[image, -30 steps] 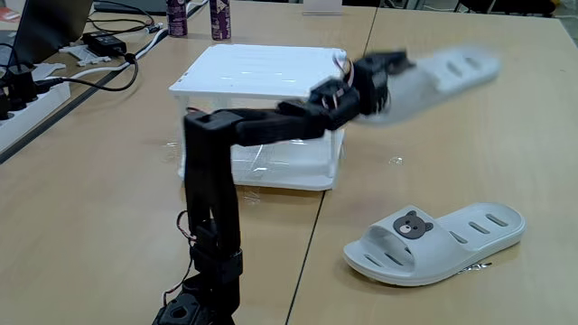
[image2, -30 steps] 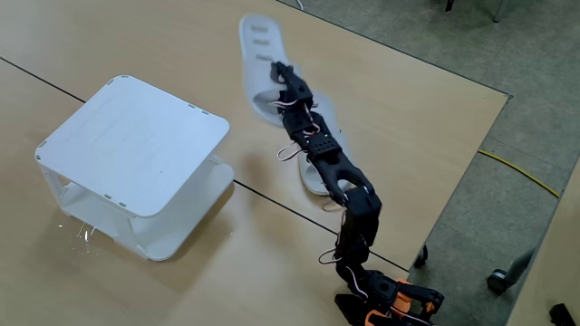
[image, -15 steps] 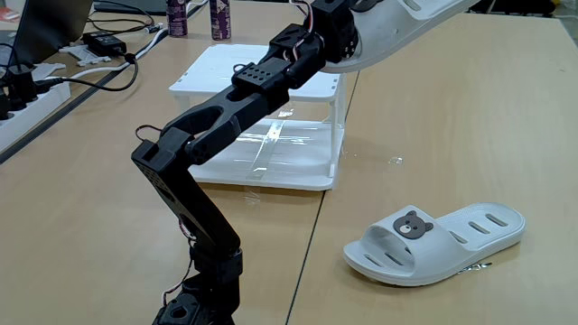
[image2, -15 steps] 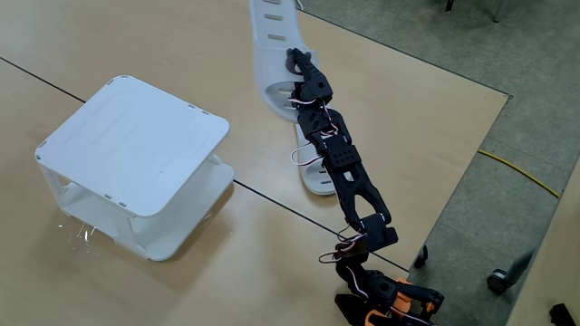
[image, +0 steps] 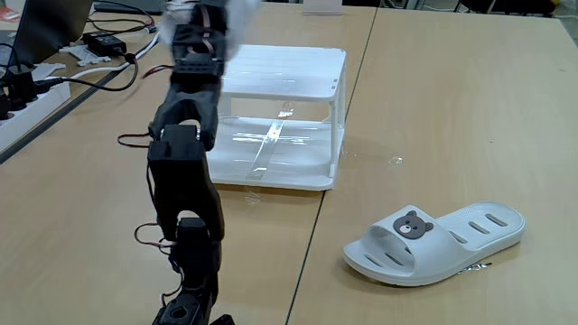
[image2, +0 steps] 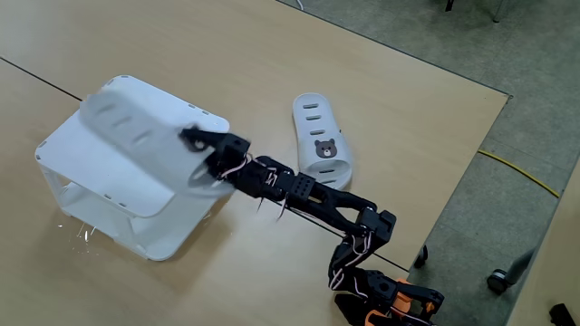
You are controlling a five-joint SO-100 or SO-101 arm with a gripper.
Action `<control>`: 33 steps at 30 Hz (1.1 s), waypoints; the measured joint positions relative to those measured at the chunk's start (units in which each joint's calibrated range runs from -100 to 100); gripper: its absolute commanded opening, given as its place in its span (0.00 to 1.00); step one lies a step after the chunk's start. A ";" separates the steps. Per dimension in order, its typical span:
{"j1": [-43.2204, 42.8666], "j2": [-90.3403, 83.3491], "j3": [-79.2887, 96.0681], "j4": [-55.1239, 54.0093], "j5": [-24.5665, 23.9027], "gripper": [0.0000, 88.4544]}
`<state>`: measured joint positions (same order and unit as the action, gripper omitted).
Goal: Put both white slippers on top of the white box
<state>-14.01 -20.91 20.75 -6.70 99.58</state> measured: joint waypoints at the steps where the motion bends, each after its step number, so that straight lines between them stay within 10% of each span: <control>1: -1.20 0.00 0.00 0.00 0.00 0.01; 13: -3.60 8.25 -1.26 0.00 0.00 0.01; 33: -0.15 53.86 -54.63 0.00 0.00 0.03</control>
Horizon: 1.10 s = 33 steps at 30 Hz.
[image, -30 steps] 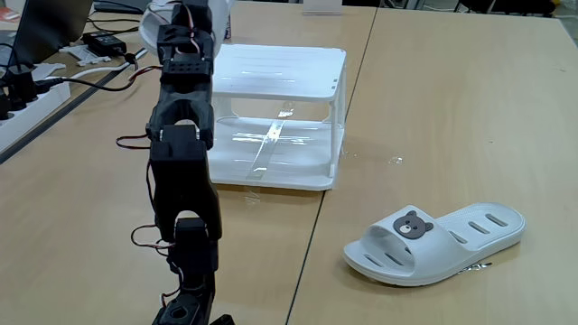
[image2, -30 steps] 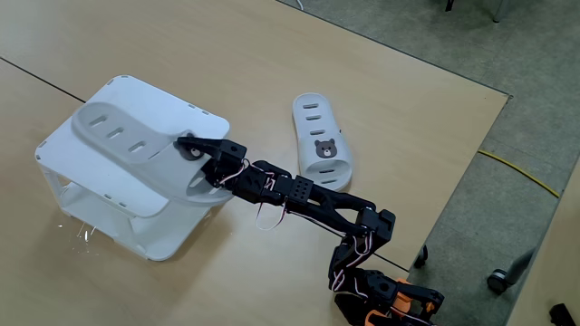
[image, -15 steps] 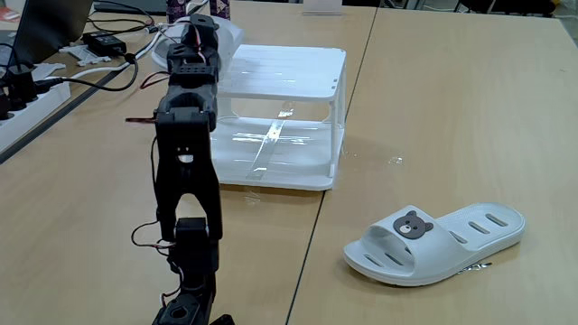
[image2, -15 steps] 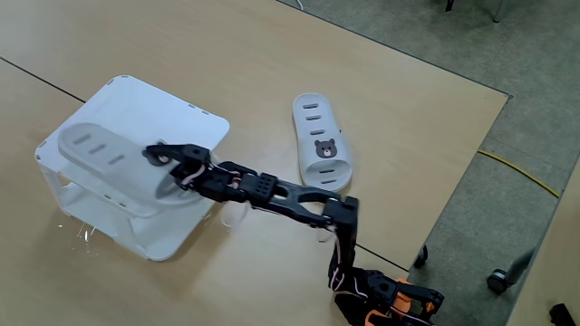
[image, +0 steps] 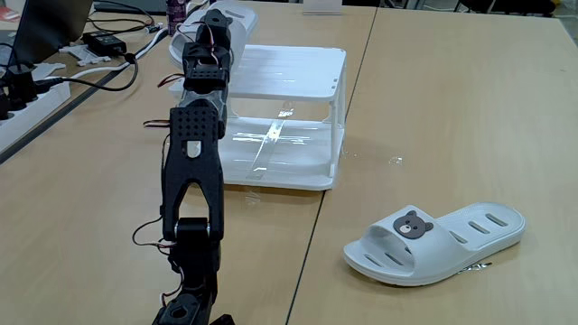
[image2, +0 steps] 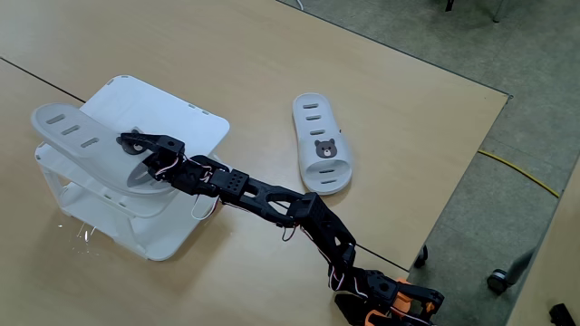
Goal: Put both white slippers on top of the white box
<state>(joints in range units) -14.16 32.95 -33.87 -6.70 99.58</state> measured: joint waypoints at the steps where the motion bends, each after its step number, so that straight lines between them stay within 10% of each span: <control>1: 0.00 0.00 0.00 0.00 0.00 0.06; 7: 0.00 0.00 0.00 0.00 0.00 0.29; 33: 0.00 -16.58 3.95 32.10 0.00 0.30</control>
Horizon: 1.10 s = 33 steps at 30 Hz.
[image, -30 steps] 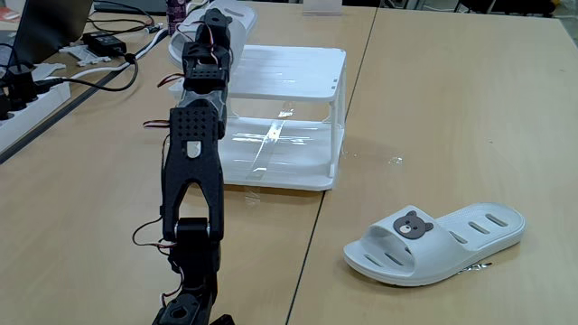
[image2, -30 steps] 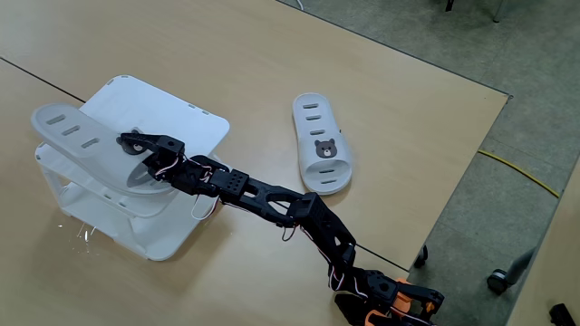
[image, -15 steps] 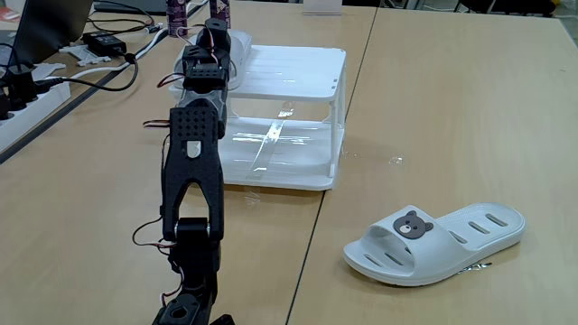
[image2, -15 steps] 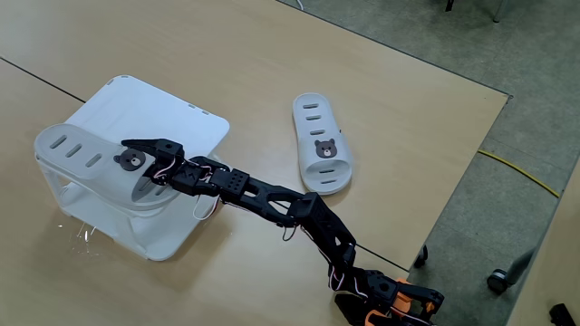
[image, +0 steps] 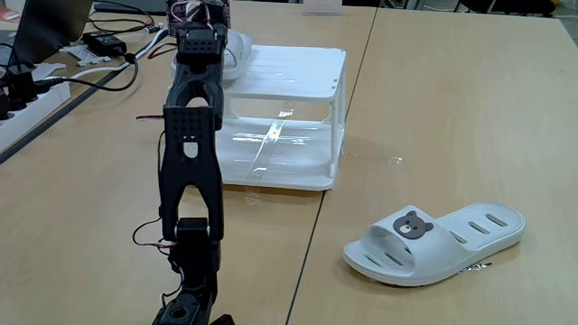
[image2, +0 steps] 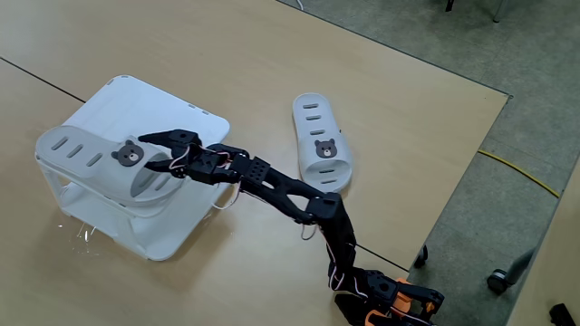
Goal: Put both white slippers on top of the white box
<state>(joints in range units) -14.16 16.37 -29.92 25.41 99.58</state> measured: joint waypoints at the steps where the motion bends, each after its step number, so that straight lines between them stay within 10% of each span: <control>1: 0.00 -1.81 2.52 0.17 0.00 0.30; 16: 0.00 -54.68 57.23 0.17 0.00 0.29; 22: 0.00 -60.62 57.95 -2.66 0.00 0.02; 33: 2.62 -57.81 69.00 -66.01 0.00 0.01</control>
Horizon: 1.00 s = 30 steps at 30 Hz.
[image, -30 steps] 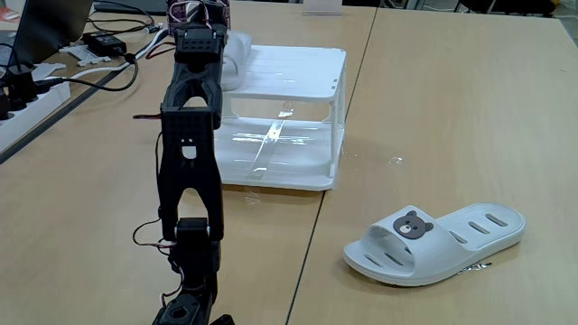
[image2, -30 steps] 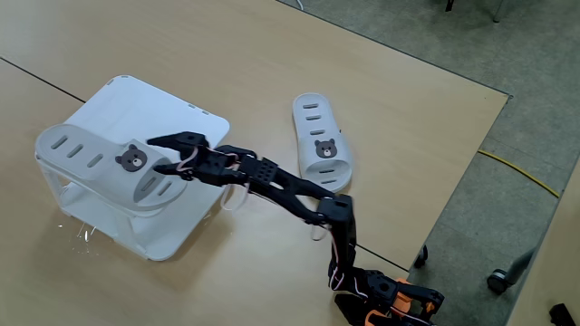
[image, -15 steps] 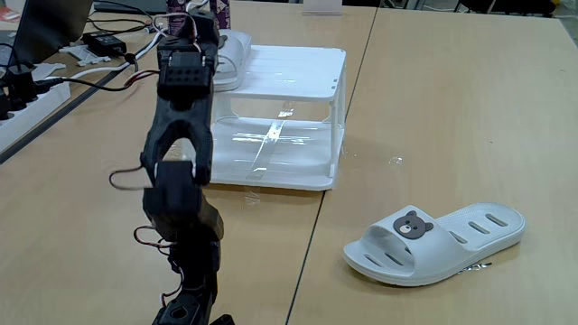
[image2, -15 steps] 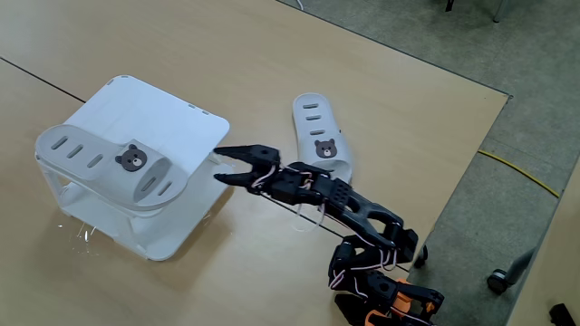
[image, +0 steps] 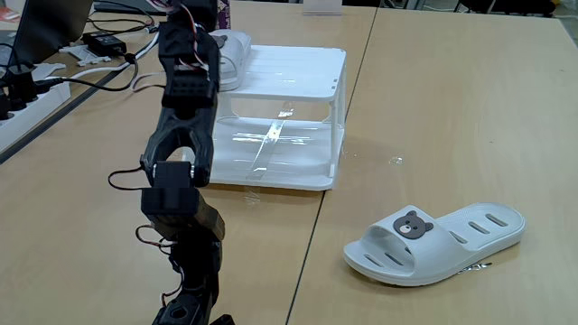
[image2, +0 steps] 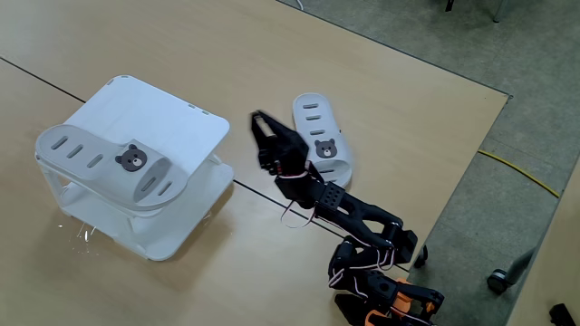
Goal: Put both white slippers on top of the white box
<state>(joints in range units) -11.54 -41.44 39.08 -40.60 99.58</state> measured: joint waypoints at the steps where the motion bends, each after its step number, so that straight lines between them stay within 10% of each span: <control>1: 1.65 -1.48 2.25 -3.43 0.00 0.01; 16: 12.96 -31.26 60.47 -15.88 0.00 0.01; 30: 22.92 25.48 59.21 -23.52 0.00 0.01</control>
<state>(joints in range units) 11.39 -15.96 98.29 -64.12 99.58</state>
